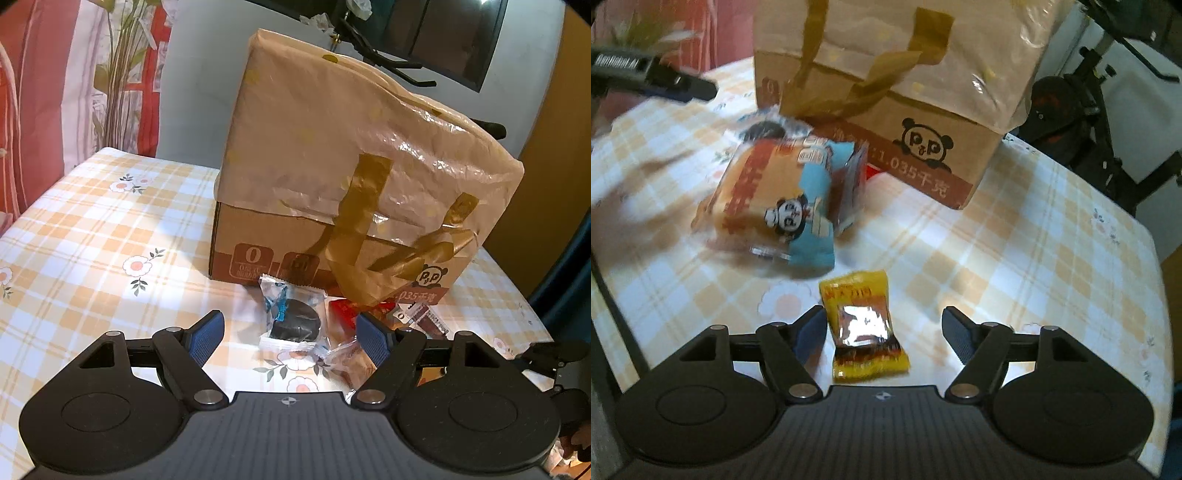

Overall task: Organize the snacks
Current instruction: 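Move both tools back down to the remaining snacks, then grasp the small yellow packet with the right gripper while the left grasps the blue-wrapped round snack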

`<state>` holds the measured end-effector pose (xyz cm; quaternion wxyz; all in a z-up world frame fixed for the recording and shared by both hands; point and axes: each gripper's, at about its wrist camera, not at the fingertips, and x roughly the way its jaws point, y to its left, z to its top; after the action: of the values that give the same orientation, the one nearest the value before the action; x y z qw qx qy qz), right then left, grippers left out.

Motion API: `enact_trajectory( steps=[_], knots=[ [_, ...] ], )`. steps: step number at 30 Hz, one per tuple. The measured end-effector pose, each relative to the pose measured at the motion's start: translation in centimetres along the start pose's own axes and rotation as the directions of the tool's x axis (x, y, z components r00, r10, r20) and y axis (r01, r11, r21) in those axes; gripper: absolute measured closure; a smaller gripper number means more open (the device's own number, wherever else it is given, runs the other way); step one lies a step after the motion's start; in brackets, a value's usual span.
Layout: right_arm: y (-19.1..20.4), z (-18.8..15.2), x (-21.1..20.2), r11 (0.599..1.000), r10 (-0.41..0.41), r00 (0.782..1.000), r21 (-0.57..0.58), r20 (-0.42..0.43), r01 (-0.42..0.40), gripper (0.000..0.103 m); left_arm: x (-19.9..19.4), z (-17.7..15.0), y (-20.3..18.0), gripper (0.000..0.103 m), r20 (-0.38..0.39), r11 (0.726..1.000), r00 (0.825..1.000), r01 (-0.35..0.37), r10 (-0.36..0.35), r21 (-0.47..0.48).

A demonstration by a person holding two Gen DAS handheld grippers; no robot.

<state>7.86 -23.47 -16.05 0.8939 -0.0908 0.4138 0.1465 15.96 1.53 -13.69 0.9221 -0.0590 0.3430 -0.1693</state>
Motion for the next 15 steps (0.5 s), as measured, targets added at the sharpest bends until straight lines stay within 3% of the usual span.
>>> enact_trajectory(
  steps=[1, 5, 11, 15],
  knots=[
    [-0.12, 0.01, 0.01, 0.999, 0.026, 1.0, 0.023, 0.004, -0.026, 0.045, 0.02, -0.04, 0.01, 0.023, -0.001, 1.0, 1.0, -0.001, 0.001, 0.001],
    [0.21, -0.25, -0.23, 0.997, 0.065, 0.998, 0.045, 0.019, -0.066, 0.063, 0.26, -0.16, 0.1, 0.023, -0.012, 1.0, 1.0, -0.004, 0.004, -0.001],
    [0.16, -0.36, -0.29, 0.992, 0.069, 0.994, 0.097, 0.079, -0.076, 0.068, 0.53, -0.46, -0.13, 0.027, -0.026, 1.0, 1.0, 0.0, 0.001, 0.014],
    [0.18, -0.12, 0.15, 0.992, -0.012, 0.991, 0.123, 0.135, -0.005, 0.068, 0.81, -0.68, -0.15, 0.032, -0.041, 1.0, 0.999, -0.007, 0.008, 0.019]
  ],
)
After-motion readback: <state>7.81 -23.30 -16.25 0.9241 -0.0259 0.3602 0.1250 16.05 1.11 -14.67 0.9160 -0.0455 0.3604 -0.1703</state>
